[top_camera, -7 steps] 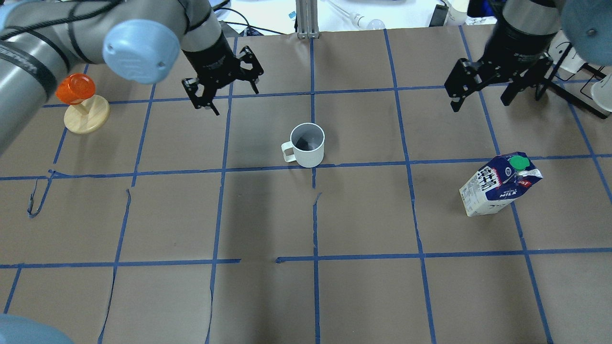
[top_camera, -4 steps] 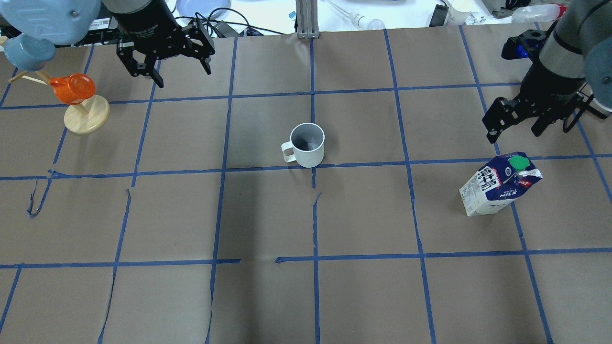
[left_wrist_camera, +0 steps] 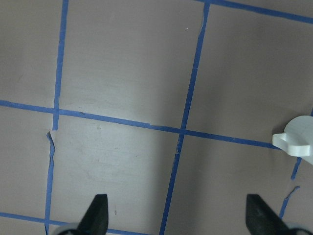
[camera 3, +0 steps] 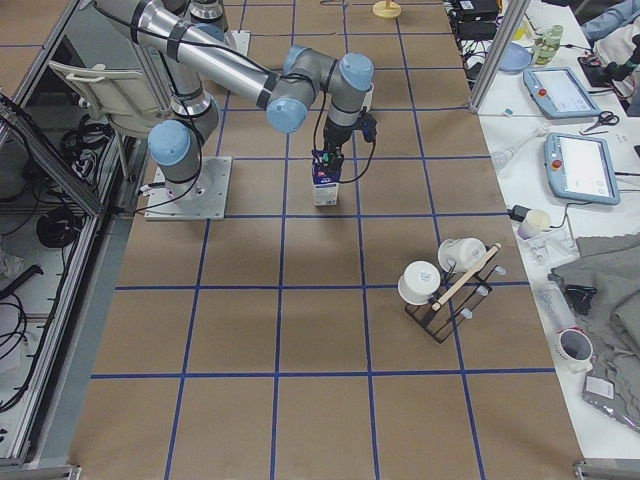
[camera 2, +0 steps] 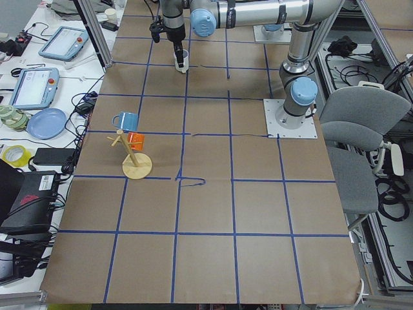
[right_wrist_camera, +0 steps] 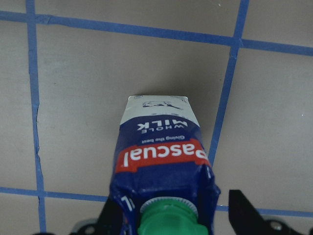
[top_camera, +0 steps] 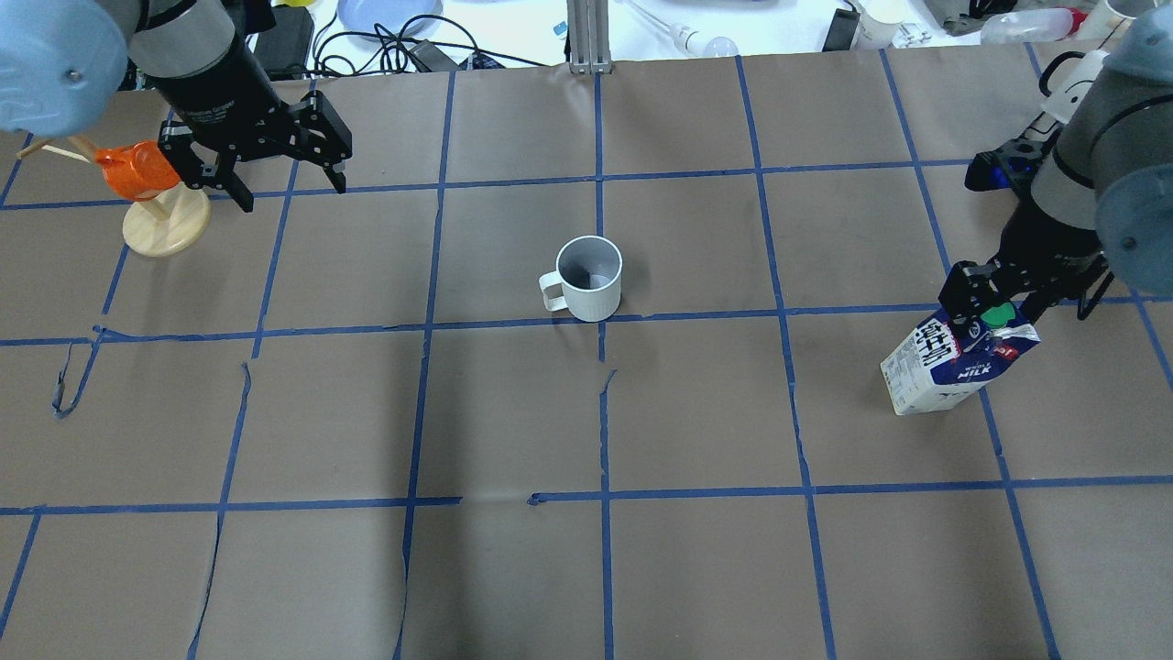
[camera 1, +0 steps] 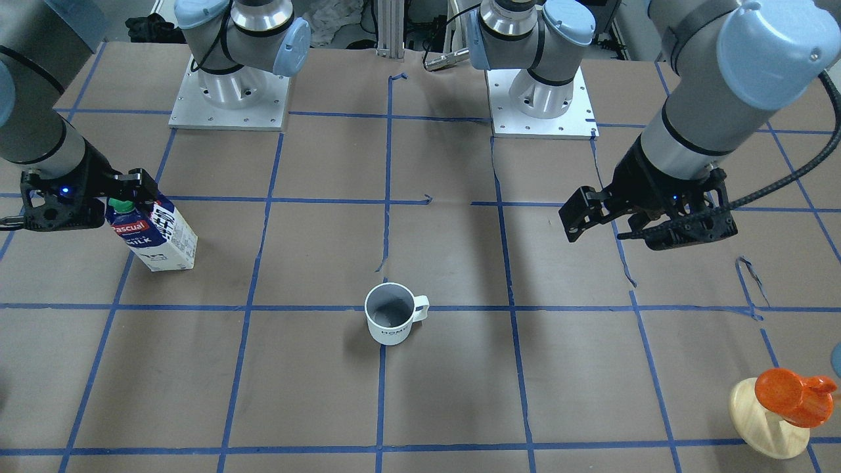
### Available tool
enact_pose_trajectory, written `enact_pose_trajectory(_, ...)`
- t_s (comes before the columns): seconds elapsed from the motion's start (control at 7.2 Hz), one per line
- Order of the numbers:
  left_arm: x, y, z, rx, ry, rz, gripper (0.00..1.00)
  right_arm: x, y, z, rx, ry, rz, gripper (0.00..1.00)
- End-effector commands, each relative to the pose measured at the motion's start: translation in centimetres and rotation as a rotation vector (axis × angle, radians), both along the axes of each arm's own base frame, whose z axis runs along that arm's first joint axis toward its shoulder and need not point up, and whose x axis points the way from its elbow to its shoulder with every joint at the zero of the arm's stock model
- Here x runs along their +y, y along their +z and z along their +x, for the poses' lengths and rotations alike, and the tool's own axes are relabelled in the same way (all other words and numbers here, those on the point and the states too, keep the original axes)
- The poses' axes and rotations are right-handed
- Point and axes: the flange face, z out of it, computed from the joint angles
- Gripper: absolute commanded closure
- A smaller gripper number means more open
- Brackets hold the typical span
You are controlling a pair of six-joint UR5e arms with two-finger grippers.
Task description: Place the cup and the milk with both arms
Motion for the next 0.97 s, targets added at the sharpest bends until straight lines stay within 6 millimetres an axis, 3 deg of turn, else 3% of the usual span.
enact_pose_trajectory(0.0, 2.5, 0.3, -0.2, -0.004, -0.001, 0.005, 0.00, 0.1, -0.3, 0.2, -0.006, -0.007, -0.010, 0.52)
enact_pose_trajectory(0.14, 3.1, 0.6, -0.1, -0.005, 0.002, -0.008, 0.00, 0.0, 0.1, 0.2, -0.004, -0.009, -0.015, 0.62)
enact_pose_trajectory(0.42, 3.9, 1.6, 0.0, -0.006, 0.006, -0.027, 0.00, -0.6, 1.4, 0.3, 0.005, -0.019, -0.040, 0.67)
enact_pose_trajectory(0.56, 3.8, 1.6, 0.4, 0.005, 0.016, -0.028, 0.00, -0.8, 2.4, 0.6, 0.005, -0.051, -0.027, 0.74)
enact_pose_trajectory(0.69, 3.8, 1.7, 0.5, 0.005, 0.017, -0.030, 0.00, -1.5, 3.0, 1.2, 0.005, -0.040, -0.040, 0.74)
enact_pose_trajectory(0.83, 3.8, 1.7, 0.8, 0.005, 0.024, -0.028, 0.00, -2.7, 4.4, 3.6, -0.030, -0.076, -0.081, 0.74)
